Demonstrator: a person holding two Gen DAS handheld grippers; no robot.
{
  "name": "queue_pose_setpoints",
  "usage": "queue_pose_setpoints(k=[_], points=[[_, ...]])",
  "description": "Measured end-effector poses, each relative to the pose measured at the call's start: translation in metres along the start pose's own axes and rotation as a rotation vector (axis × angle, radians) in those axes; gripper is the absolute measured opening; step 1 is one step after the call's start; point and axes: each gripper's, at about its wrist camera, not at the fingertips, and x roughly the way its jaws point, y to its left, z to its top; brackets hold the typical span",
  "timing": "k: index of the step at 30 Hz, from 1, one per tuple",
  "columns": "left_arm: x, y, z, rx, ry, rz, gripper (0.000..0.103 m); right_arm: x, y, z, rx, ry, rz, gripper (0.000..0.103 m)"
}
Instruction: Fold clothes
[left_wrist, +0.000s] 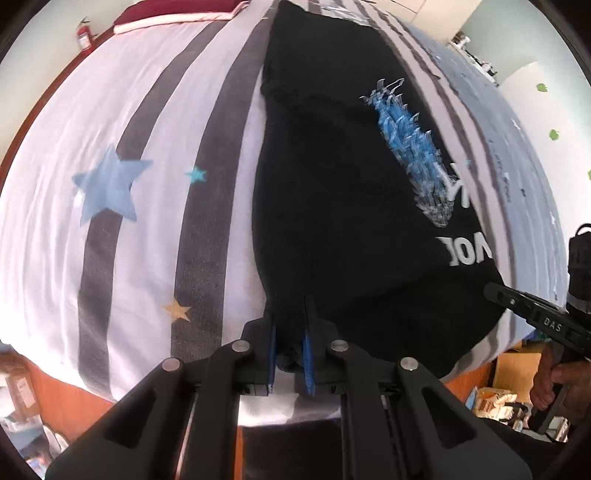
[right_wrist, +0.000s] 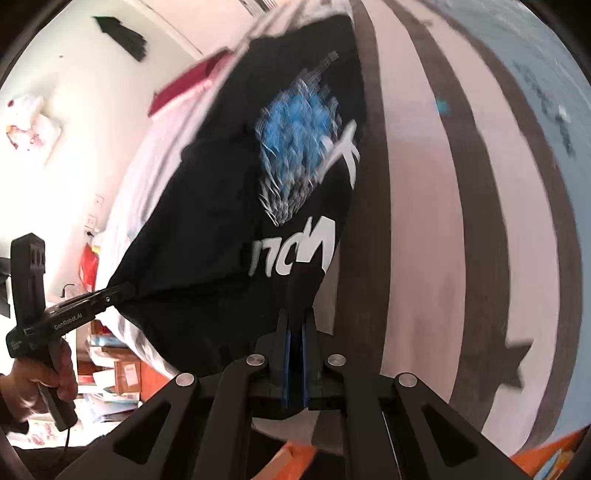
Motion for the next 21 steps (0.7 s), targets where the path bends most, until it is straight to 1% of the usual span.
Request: queue_pose_setpoints(k=[3,5,8,11,13,14,17,19,21], points=[[0.010,0.001,0.004,-0.015,0.003,0.019,0.009,0.011,-0.007,0.000,0.004,0.009,-0.009,0.004],[0.007,-0.001,0.006,-0.018,-0.003,0.020,0.009,0.011,-0.009,0.003,0.007,0.008,0.005,0.004],[-0.010,-0.004,0.015,-0.029,-0.019,0.005,0.009,0.001,-0.004,0.006,-0.010,-0.005,0.018,0.004],[-0.031,-0.017,0.039,-0.039,-0.036,-0.018,0.009,-0.018,0.004,0.018,-0.019,-0.027,0.031,0.004],[-0.056,-0.008,0.046,-0.035,-0.069,-0.039,0.009,-0.033,0.011,0.029,-0.024,-0.043,0.036,0.004],[-0.058,-0.014,0.067,-0.030,-0.088,-0.047,0.009,-0.041,0.014,0.037,-0.025,-0.056,0.038,0.004],[-0.079,-0.018,0.118,-0.001,-0.163,-0.078,0.009,-0.060,0.025,0.073,-0.026,-0.109,0.039,0.004],[-0.081,-0.021,0.147,0.017,-0.209,-0.105,0.009,-0.071,0.031,0.105,-0.029,-0.154,0.034,0.004],[-0.071,-0.022,0.194,0.044,-0.261,-0.130,0.009,-0.076,0.032,0.146,-0.024,-0.207,0.025,0.004]])
